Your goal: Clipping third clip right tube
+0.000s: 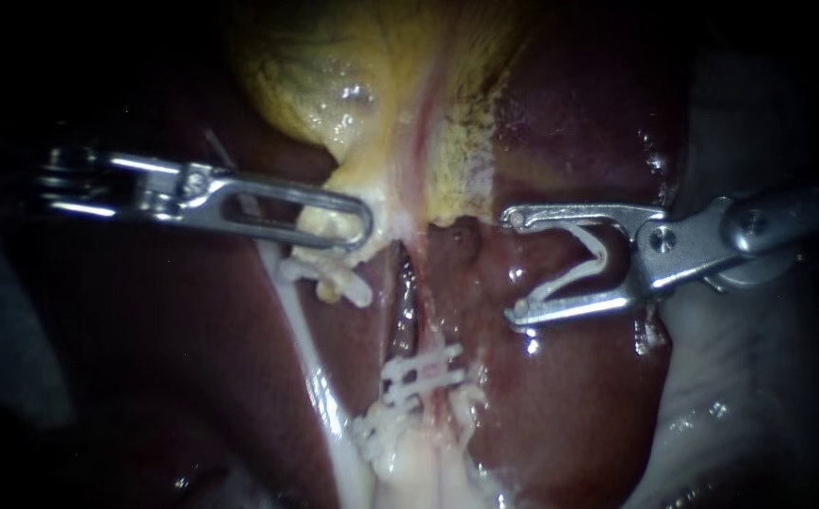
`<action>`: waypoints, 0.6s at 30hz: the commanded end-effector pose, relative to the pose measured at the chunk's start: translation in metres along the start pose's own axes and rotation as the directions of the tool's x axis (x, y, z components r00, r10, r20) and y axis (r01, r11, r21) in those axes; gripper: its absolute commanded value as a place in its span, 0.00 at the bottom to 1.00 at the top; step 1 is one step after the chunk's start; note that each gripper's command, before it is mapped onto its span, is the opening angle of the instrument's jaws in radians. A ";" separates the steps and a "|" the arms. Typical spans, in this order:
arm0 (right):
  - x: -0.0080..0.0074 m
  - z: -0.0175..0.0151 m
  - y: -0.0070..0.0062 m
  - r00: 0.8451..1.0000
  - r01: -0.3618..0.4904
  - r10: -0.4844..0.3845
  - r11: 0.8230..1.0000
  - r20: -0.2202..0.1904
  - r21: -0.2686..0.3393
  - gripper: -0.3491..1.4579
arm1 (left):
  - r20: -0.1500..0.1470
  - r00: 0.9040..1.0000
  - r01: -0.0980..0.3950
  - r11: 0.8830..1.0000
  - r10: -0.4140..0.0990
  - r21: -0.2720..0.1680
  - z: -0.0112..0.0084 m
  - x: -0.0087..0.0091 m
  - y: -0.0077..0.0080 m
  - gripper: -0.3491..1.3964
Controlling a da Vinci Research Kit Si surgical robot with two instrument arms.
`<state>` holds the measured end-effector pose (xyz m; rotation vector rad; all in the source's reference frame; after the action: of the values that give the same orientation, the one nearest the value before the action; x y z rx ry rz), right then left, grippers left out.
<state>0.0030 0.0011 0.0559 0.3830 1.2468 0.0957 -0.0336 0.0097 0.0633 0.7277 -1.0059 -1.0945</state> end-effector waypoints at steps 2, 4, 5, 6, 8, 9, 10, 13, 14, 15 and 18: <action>0.0000 0.0001 0.0000 1.000 0.000 0.000 1.000 0.001 0.000 0.46 | 0.010 1.000 -0.005 1.000 0.005 0.001 -0.0007 -0.0004 -0.0005 0.00; 0.0001 0.0002 -0.0001 1.000 0.000 0.000 1.000 0.001 -0.001 0.46 | 0.015 1.000 -0.008 1.000 0.008 -0.002 -0.0011 -0.0007 -0.0008 0.00; 0.0001 0.0003 -0.0001 1.000 0.000 0.000 1.000 0.001 -0.001 0.46 | 0.014 1.000 -0.013 1.000 0.013 -0.002 -0.0011 -0.0008 -0.0008 0.00; 0.0001 0.0004 -0.0001 1.000 0.006 -0.006 1.000 0.001 -0.001 0.46 | 0.015 1.000 -0.013 1.000 0.013 -0.002 -0.0011 -0.0008 -0.0009 0.00; 0.0002 0.0006 -0.0001 1.000 -0.018 0.018 1.000 0.000 -0.002 0.46 | 0.015 1.000 -0.014 1.000 0.014 -0.003 -0.0011 -0.0007 -0.0008 0.00; 0.0001 0.0008 -0.0001 0.999 -0.041 0.041 0.999 0.000 -0.004 0.46 | 0.015 1.000 -0.014 1.000 0.014 -0.003 -0.0011 -0.0006 -0.0008 0.00; 0.0001 0.0010 -0.0001 0.998 -0.059 0.059 0.998 -0.001 -0.003 0.46 | 0.015 1.000 -0.014 1.000 0.014 -0.003 -0.0011 -0.0006 -0.0008 0.00; -0.0002 0.0021 0.0001 0.994 -0.110 0.110 0.994 -0.003 -0.006 0.46 | 0.015 1.000 -0.014 1.000 0.014 -0.003 -0.0011 -0.0006 -0.0008 0.00; -0.0005 0.0027 0.0003 0.991 -0.133 0.133 0.991 -0.003 -0.007 0.46 | 0.015 1.000 -0.014 1.000 0.014 -0.003 -0.0011 -0.0005 -0.0008 0.00; -0.0007 0.0031 0.0005 0.989 -0.150 0.150 0.989 -0.004 -0.005 0.46 | 0.016 1.000 -0.014 1.000 0.014 -0.004 -0.0011 -0.0005 -0.0008 0.00; -0.0015 0.0048 0.0009 0.980 -0.198 0.198 0.980 -0.006 -0.005 0.46 | 0.016 1.000 -0.015 1.000 0.015 -0.005 -0.0010 -0.0004 -0.0009 0.00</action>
<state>0.0075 0.0003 0.0594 0.5162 1.2077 0.2904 -0.0330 0.0097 0.0620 0.7075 -1.0209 -1.0916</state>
